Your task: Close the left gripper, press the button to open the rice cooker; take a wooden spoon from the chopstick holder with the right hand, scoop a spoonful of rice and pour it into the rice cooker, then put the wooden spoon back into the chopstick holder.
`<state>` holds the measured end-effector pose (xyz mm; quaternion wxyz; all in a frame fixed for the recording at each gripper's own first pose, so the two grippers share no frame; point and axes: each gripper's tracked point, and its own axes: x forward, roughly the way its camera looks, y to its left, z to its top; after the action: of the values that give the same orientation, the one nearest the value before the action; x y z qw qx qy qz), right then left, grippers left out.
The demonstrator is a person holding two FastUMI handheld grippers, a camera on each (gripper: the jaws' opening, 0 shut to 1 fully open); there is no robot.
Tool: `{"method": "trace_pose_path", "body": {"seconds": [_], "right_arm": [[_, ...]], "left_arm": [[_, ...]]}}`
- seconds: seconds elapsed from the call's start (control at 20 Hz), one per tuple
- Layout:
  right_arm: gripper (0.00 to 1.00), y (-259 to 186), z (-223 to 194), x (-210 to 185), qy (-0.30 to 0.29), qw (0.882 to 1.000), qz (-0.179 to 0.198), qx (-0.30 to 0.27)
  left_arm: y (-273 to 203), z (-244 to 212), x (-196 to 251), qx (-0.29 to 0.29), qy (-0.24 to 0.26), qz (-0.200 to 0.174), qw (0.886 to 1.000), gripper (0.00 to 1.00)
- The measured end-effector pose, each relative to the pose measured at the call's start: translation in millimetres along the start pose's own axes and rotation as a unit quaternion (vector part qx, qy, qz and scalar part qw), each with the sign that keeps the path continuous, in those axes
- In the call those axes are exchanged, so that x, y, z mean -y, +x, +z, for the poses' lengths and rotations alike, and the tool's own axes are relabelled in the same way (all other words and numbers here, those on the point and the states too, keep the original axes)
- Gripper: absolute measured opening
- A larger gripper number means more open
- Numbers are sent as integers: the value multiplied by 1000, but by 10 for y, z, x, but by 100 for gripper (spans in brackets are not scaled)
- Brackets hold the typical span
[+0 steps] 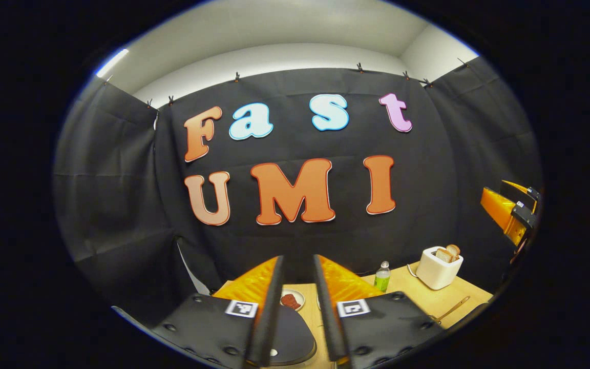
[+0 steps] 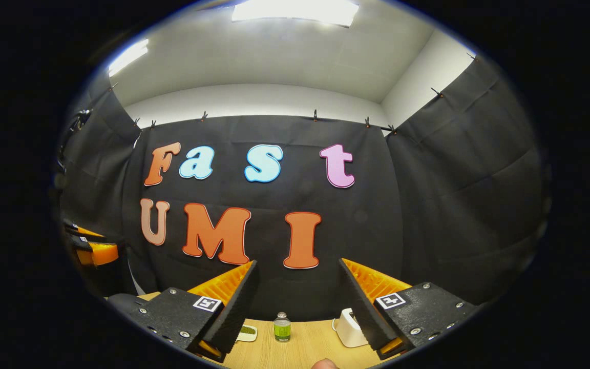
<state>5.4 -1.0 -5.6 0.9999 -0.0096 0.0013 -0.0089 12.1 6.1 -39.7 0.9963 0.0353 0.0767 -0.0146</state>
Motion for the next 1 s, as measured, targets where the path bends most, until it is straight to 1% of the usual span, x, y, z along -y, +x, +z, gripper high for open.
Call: {"method": "trace_pose_path", "body": {"seconds": [0.1, 0.15, 0.25, 0.3, 0.45, 0.5, 0.55, 0.7, 0.8, 0.85, 0.9, 0.95, 1.0], "right_arm": [[94, 11, -12, 45, -9, 1000, -6, 3], [94, 12, -40, 63, -13, 1000, -8, 1], [94, 13, -79, 96, -18, 1000, -10, -3], [94, 5, -96, 125, -19, 1000, -12, -4], [94, 2, -140, 171, -15, 1000, -19, -8], [94, -1, -177, 177, -13, 1000, -22, -12], [94, -7, -204, 191, -12, 1000, -24, -15], [94, -33, -355, 287, -23, 998, -38, -42], [94, -57, -508, 337, -37, 996, -42, -73], [94, -74, -564, 351, -42, 995, -42, -84], [94, -95, -590, 371, -44, 994, -42, -90], [94, -116, -614, 384, -44, 994, -43, -93], [94, -133, -627, 393, -43, 994, -44, -93]], "left_arm": [[78, -294, 35, -63, -4, -15, 998, 8], [70, -441, 36, -93, -6, -21, 995, 5], [83, -679, -67, -148, -15, -8, 989, 9], [88, -793, -119, -175, -24, -1, 984, 11], [98, -1088, -247, -247, -70, 2, 967, 11], [96, -1184, -287, -271, -85, 4, 959, 2], [109, -1287, -312, -294, -99, 5, 951, 11], [95, -1589, -478, -369, -133, 25, 920, 8], [20, -1816, -513, -420, -159, 33, 893, 6], [-13, -1923, -509, -445, -171, 31, 878, 7], [-45, -2021, -514, -467, -183, 29, 864, 13], [-90, -2137, -553, -487, -191, 29, 852, 10], [-114, -2237, -591, -503, -197, 34, 841, 10]]}}
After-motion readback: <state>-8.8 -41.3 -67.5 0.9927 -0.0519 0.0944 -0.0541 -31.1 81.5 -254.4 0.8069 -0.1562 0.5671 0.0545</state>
